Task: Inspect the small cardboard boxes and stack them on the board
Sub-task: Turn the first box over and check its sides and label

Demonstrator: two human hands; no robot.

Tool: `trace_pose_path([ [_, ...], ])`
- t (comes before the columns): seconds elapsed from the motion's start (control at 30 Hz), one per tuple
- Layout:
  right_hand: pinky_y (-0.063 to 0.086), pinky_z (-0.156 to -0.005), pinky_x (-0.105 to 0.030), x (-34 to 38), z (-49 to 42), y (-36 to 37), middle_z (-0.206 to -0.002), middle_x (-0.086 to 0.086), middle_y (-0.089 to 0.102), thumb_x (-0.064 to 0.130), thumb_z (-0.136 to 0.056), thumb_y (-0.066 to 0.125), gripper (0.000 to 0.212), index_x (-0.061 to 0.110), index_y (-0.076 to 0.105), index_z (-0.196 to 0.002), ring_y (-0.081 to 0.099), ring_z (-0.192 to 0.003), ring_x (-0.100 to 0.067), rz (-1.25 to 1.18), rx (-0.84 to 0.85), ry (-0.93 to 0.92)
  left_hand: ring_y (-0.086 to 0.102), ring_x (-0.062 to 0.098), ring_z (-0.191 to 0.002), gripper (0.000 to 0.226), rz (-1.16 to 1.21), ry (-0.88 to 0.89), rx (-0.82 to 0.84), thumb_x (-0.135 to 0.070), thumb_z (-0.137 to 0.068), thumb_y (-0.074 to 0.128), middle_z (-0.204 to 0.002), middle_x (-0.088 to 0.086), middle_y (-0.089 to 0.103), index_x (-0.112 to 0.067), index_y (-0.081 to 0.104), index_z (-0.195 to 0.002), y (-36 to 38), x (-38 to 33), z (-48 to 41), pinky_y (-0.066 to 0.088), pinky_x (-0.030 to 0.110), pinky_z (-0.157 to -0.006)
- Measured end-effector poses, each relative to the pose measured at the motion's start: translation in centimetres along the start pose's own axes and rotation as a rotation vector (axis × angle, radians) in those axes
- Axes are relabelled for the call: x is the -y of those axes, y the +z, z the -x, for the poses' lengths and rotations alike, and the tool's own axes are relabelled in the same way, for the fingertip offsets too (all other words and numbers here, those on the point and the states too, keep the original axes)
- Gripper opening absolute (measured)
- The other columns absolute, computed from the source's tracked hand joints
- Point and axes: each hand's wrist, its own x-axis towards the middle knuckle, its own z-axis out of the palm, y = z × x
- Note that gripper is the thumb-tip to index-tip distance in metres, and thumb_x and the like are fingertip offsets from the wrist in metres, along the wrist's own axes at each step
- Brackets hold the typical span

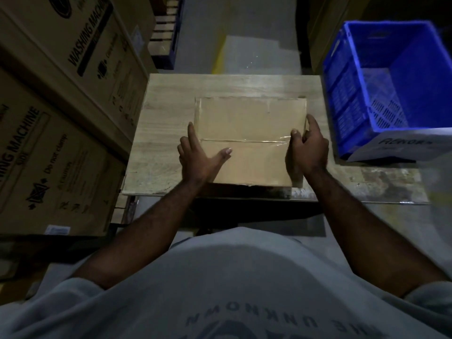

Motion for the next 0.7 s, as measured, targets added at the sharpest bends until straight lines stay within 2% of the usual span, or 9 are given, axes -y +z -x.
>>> trace_pose_path([
  [0.07,0.049,-0.089,-0.027,0.2,0.2,0.3,-0.116,-0.009,0.074,0.03,-0.105,0.056,0.056,0.024,0.041,-0.158,0.07,-0.101,-0.025,-0.005,0.042,0.001,0.038,0.03,-0.126,0.127,-0.012,-0.002,0.022,-0.074,-0.071,0.076,-0.141,0.011,0.036,-0.023,0.004,-0.163,0.0,0.3,0.0,0.039,0.048,-0.105],
  [0.17,0.038,-0.104,-0.021,-0.3,0.7,1.2,-0.146,-0.008,0.062,0.023,-0.106,0.055,0.053,0.019,0.043,-0.157,0.06,-0.13,-0.023,-0.067,0.13,0.001,0.036,0.029,-0.124,0.123,-0.076,-0.004,0.082,-0.075,-0.073,0.072,-0.137,0.011,0.033,-0.025,0.004,-0.162,0.4,1.4,0.3,0.039,0.047,-0.106],
  [0.27,0.035,-0.108,-0.02,-0.9,0.8,2.3,-0.148,-0.008,0.06,0.018,-0.105,0.055,0.05,0.015,0.049,-0.154,0.056,-0.136,-0.022,-0.087,0.171,-0.002,0.035,0.031,-0.124,0.117,-0.11,-0.008,0.1,-0.073,-0.077,0.07,-0.137,0.013,0.032,-0.022,0.009,-0.162,0.8,1.6,0.4,0.038,0.047,-0.107],
  [0.33,0.036,-0.112,-0.024,-1.1,0.4,3.1,-0.151,-0.01,0.057,0.017,-0.105,0.055,0.05,0.013,0.048,-0.154,0.053,-0.139,-0.024,-0.057,0.219,-0.025,0.033,0.032,-0.127,0.113,-0.136,-0.009,0.128,-0.073,-0.079,0.069,-0.14,0.015,0.03,-0.022,0.011,-0.162,1.0,1.4,0.0,0.036,0.048,-0.11],
  [0.43,0.043,-0.113,-0.042,-2.1,-0.7,4.0,-0.15,-0.019,0.05,0.025,-0.104,0.052,0.048,0.021,0.046,-0.152,0.05,-0.138,-0.035,0.08,0.345,-0.048,0.026,0.036,-0.139,0.11,-0.204,-0.012,0.25,-0.074,-0.079,0.068,-0.151,0.017,0.022,-0.025,0.014,-0.161,1.3,1.0,-1.3,0.029,0.05,-0.115],
  [0.5,0.047,-0.11,-0.045,-2.8,-1.0,4.3,-0.149,-0.023,0.045,0.03,-0.104,0.049,0.044,0.022,0.045,-0.148,0.052,-0.132,-0.041,0.156,0.396,-0.066,0.019,0.038,-0.146,0.11,-0.267,-0.01,0.34,-0.077,-0.078,0.066,-0.16,0.019,0.012,-0.028,0.014,-0.161,1.4,1.0,-1.9,0.024,0.051,-0.118],
  [0.53,0.046,-0.112,-0.045,-3.1,-1.0,4.3,-0.154,-0.024,0.039,0.031,-0.106,0.047,0.046,0.022,0.042,-0.151,0.051,-0.134,-0.042,0.168,0.409,-0.072,0.015,0.039,-0.149,0.109,-0.293,-0.009,0.366,-0.078,-0.078,0.064,-0.163,0.02,0.006,-0.029,0.012,-0.161,1.5,1.0,-2.1,0.021,0.051,-0.119],
  [0.63,0.036,-0.119,-0.045,-3.2,-0.2,4.2,-0.17,-0.025,0.013,0.032,-0.11,0.042,0.053,0.021,0.033,-0.161,0.032,-0.151,-0.043,0.212,0.411,-0.085,-0.001,0.039,-0.155,0.105,-0.352,0.02,0.385,-0.078,-0.086,0.053,-0.167,0.024,-0.01,-0.027,0.005,-0.163,1.7,1.2,-1.8,0.011,0.054,-0.123],
  [0.7,0.032,-0.122,-0.054,-3.1,0.6,4.0,-0.17,-0.026,0.01,0.033,-0.109,0.044,0.056,0.018,0.031,-0.161,0.018,-0.156,-0.044,0.275,0.378,-0.126,-0.015,0.037,-0.156,0.097,-0.386,0.078,0.39,-0.074,-0.094,0.044,-0.166,0.024,-0.02,-0.021,0.002,-0.164,2.0,1.4,-1.1,0.004,0.055,-0.125],
])
